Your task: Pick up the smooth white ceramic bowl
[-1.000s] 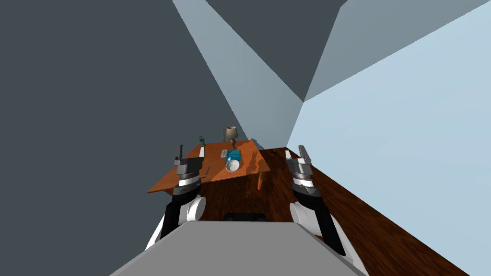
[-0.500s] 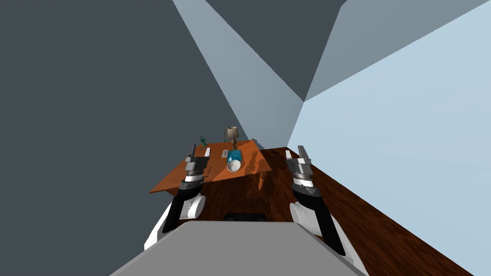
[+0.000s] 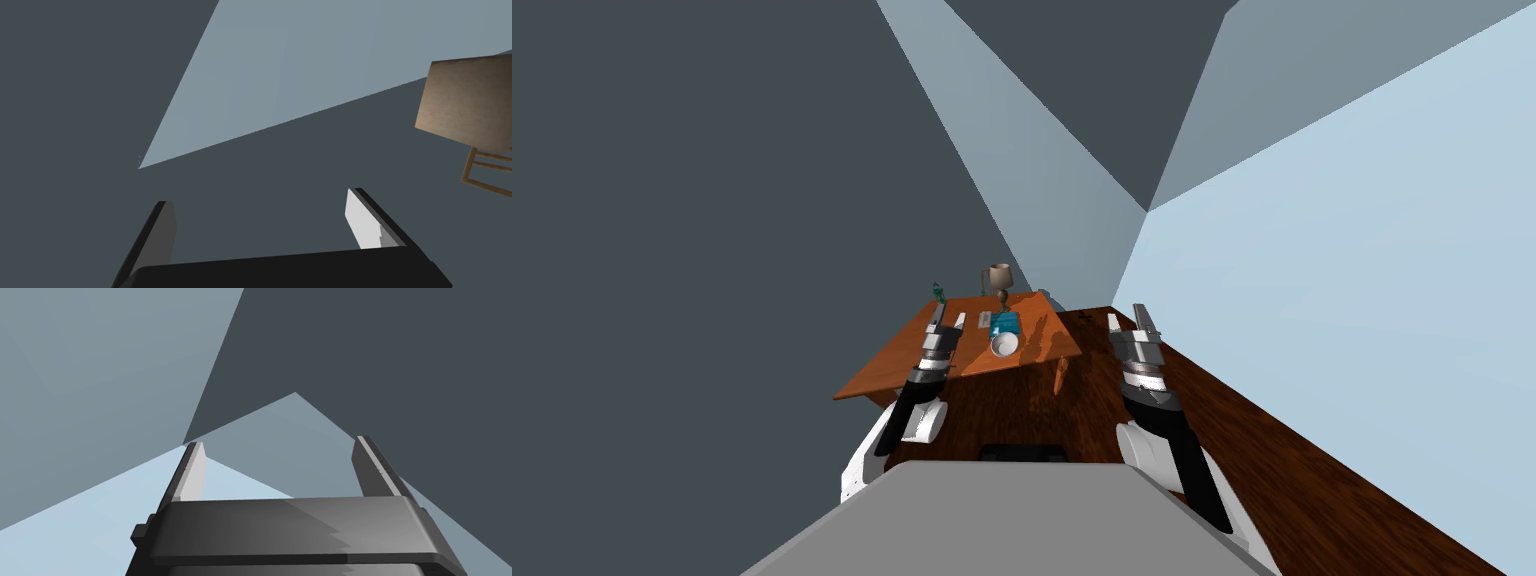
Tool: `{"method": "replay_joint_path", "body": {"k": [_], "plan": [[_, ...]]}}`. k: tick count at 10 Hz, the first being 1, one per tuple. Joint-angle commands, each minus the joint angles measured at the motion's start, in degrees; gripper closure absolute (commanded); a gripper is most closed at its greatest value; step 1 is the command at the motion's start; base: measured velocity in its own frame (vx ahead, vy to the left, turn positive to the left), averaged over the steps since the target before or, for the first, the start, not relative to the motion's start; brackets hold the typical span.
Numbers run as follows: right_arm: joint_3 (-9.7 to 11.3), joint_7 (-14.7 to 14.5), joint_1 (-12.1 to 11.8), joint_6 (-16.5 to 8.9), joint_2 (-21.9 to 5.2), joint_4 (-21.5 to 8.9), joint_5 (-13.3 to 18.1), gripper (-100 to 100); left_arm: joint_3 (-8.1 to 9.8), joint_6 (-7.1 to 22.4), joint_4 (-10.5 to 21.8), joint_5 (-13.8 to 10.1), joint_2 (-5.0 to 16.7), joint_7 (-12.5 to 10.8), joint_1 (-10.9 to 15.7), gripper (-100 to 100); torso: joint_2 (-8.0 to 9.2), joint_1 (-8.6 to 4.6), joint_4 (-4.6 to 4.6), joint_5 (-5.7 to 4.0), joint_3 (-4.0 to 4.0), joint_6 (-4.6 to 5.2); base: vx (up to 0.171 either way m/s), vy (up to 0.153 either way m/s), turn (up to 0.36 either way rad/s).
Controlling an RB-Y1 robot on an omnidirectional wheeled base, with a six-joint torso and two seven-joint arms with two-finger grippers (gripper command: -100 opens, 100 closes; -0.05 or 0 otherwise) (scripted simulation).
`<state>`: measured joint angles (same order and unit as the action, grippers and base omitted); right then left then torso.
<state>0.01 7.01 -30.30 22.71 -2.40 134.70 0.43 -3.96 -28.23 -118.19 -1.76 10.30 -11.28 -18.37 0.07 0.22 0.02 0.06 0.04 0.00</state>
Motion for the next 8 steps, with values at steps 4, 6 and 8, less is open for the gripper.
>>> {"method": "replay_joint_path", "body": {"k": [4,6,8], "plan": [[0.0,0.0,0.0,0.0,0.0,0.0,0.0,0,-1.19,4.0,7.1,0.1,1.5,-1.2,5.3,-100,0.0,-0.06,0.0,-0.01,0.0,0.0,-0.024,0.047,-0.002],[0.0,0.0,0.0,0.0,0.0,0.0,0.0,0,-1.57,5.3,9.6,0.1,1.7,-1.6,7.1,-100,0.02,-0.05,0.0,-0.01,0.01,0.0,-0.028,0.042,-0.004],[0.0,0.0,0.0,0.0,0.0,0.0,0.0,0,-1.93,6.7,13.0,0.0,1.8,-2.0,8.9,-100,0.01,-0.1,0.0,-0.02,0.0,-0.01,-0.028,0.033,-0.006]]}}
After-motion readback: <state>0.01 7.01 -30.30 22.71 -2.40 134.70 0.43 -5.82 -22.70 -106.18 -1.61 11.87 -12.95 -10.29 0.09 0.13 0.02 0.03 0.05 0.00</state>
